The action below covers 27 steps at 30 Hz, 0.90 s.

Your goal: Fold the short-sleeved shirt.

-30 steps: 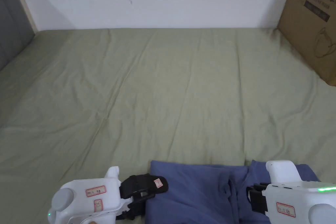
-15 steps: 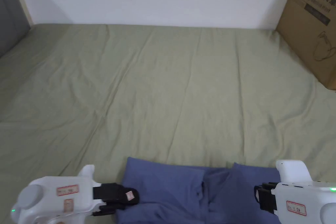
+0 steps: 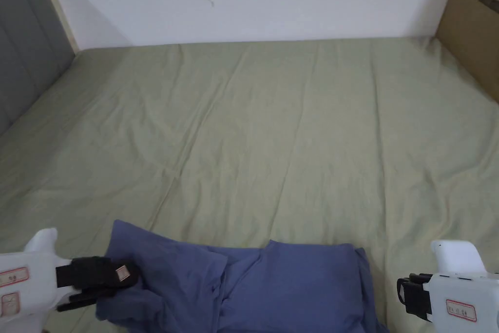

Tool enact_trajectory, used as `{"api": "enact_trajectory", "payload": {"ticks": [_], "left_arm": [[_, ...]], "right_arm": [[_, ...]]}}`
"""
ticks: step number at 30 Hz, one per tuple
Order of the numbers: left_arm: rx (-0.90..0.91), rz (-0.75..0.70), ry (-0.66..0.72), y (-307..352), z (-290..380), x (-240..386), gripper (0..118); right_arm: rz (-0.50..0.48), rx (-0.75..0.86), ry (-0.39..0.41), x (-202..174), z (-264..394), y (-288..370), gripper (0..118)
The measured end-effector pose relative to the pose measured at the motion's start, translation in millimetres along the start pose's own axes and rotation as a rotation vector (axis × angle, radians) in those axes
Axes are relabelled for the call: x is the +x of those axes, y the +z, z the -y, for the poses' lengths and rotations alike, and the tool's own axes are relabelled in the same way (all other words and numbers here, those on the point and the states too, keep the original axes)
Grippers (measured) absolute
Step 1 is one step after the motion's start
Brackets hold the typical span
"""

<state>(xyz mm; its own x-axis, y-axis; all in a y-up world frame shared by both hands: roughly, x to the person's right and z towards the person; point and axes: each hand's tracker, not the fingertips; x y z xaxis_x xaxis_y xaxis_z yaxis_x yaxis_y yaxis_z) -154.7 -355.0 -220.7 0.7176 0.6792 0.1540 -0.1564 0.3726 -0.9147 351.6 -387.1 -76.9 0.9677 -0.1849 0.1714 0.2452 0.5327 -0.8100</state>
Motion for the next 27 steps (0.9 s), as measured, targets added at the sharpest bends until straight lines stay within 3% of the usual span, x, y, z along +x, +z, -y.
{"api": "enact_trajectory", "payload": {"ticks": [4, 9, 14, 15, 16, 17, 18, 19, 20, 23, 24, 25, 27], "left_arm": [[-0.039, 0.082, -0.126, -26.8, 5.1, 78.5, 6], [-0.186, 0.135, -0.291, -106.4, 19.3, 150.7, 6], [-0.338, 0.072, -0.442, -191.4, 47.5, 188.7, 6], [-0.394, 0.074, -0.484, -205.4, 54.7, 194.9, 13], [-0.445, 0.084, -0.501, -217.6, 60.7, 197.0, 27], [-0.469, 0.078, -0.497, -225.8, 65.7, 199.2, 48], [-0.465, 0.082, -0.483, -229.8, 71.1, 200.3, 83], [-0.472, 0.088, -0.477, -232.5, 73.0, 200.5, 101], [-0.461, 0.104, -0.451, -229.8, 72.3, 199.2, 105], [-0.411, 0.183, -0.345, -211.8, 59.5, 192.0, 102], [-0.389, 0.188, -0.309, -204.2, 54.0, 186.7, 91], [-0.354, 0.191, -0.279, -195.4, 48.5, 180.6, 73], [-0.286, 0.155, -0.257, -181.8, 38.8, 170.6, 10]], "right_arm": [[0.004, 0.011, -0.021, 11.3, 1.2, 2.8, 3], [0.009, 0.013, -0.062, 32.1, 5.4, 7.8, 3], [0.022, 0.024, -0.122, 56.8, 14.9, 14.1, 3], [0.028, 0.022, -0.139, 62.3, 17.6, 14.2, 3], [0.034, 0.019, -0.156, 67.4, 20.3, 13.8, 3], [0.039, 0.013, -0.173, 72.2, 23.1, 13.1, 3], [0.046, 0.006, -0.187, 76.6, 26.0, 12.4, 3], [0.052, 0.003, -0.196, 79.9, 28.8, 12.1, 3], [0.056, 0.002, -0.204, 82.5, 31.5, 12.1, 3], [0.057, -0.004, -0.219, 87.5, 36.9, 11.8, 3], [0.056, -0.005, -0.22, 87.9, 37.6, 11.2, 3], [0.056, -0.006, -0.22, 87.7, 37.8, 10.5, 3], [0.054, -0.006, -0.218, 84.2, 37.3, 9.9, 3]]}}
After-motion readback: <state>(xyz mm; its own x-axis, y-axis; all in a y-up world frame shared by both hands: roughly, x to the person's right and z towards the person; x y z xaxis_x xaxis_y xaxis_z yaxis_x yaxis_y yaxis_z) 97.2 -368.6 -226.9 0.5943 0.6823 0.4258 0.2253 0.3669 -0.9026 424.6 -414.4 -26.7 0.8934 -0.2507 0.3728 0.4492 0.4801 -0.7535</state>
